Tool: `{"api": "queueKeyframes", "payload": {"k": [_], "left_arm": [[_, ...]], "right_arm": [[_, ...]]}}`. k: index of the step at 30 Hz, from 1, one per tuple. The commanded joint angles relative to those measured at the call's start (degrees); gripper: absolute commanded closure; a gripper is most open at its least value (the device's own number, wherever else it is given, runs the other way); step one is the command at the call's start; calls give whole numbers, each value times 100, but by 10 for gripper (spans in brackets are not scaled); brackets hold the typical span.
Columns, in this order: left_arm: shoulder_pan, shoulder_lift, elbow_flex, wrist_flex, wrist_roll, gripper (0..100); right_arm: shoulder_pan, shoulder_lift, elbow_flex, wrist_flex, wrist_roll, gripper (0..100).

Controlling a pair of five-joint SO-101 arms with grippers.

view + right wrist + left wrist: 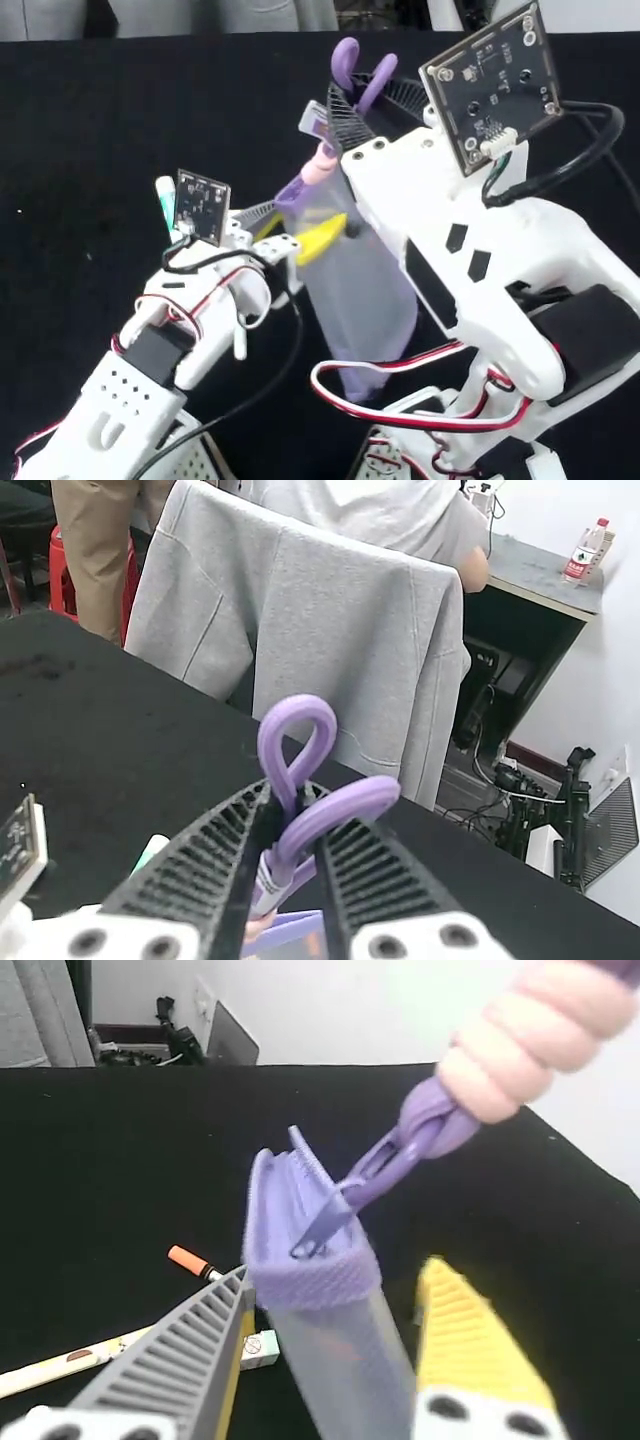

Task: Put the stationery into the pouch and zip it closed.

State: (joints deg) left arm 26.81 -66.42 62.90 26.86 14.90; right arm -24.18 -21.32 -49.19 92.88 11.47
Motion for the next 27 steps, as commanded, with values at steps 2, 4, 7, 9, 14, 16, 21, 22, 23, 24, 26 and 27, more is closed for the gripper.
{"api": "queueKeyframes", "payload": {"k": [2, 4, 7, 9, 14, 16, 21, 22, 23, 24, 26, 27], "left_arm": [[57, 18, -84, -141, 53, 870], [57, -9, -75, -132, 44, 916], [57, -105, -75, -114, 18, 975], [48, -255, -75, -105, 9, 967], [48, -1055, -136, 246, -387, 972], [66, -1600, -224, 545, -853, 972], [92, -3156, -277, 1477, -1785, 972], [92, -3473, -251, 1662, -1960, 972], [92, -3771, -215, 1829, -2145, 972], [92, -3912, -259, 2022, -2338, 972], [48, -3807, -435, 2426, -2646, 972], [40, -3736, -541, 2646, -2778, 972]], "right_arm": [[-53, -13, -4, 70, -44, 988], [-53, -13, -13, 70, -44, 988], [-44, -22, -13, 70, -44, 988], [-35, -22, -22, 70, -26, 988], [255, -22, -22, -44, -18, 988], [492, -13, -4, -176, -35, 988], [835, -13, -13, -369, -35, 988], [826, -13, -13, -396, -35, 988], [826, -13, -22, -387, -44, 988], [826, -13, -22, -387, -44, 988], [826, -13, -22, -387, -44, 988], [826, -13, -22, -396, -44, 988]]}}
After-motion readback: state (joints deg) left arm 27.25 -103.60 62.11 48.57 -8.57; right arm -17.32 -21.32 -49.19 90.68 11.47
